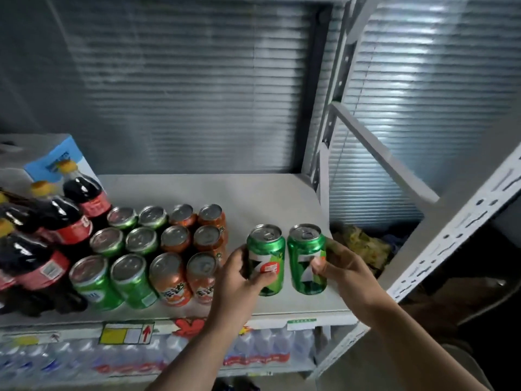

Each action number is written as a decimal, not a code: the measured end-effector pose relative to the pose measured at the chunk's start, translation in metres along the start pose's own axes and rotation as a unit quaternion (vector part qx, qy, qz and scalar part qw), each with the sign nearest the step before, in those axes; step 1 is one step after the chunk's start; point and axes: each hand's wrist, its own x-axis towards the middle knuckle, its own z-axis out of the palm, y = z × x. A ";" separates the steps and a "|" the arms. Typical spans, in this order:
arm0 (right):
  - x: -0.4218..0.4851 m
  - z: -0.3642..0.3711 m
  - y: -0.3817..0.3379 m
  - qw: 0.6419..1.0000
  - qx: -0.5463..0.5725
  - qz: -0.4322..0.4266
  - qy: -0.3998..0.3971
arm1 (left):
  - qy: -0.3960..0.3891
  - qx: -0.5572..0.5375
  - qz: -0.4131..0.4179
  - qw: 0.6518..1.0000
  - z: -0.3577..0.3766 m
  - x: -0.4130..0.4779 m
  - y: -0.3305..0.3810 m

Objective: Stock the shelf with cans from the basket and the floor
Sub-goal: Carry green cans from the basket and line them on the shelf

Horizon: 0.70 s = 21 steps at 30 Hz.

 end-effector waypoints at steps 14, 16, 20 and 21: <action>0.034 -0.038 0.081 0.991 -0.054 -0.053 -0.109 | 0.071 0.041 0.038 0.996 0.015 0.029 -0.085; 0.037 -0.041 0.086 0.991 -0.052 -0.055 -0.107 | 0.072 0.045 0.044 0.995 0.016 0.031 -0.089; 0.036 -0.043 0.089 0.991 -0.072 -0.067 -0.095 | 0.081 0.054 0.059 0.993 0.018 0.030 -0.095; 0.034 -0.043 0.089 0.990 -0.076 -0.070 -0.094 | 0.079 0.055 0.059 0.994 0.019 0.030 -0.095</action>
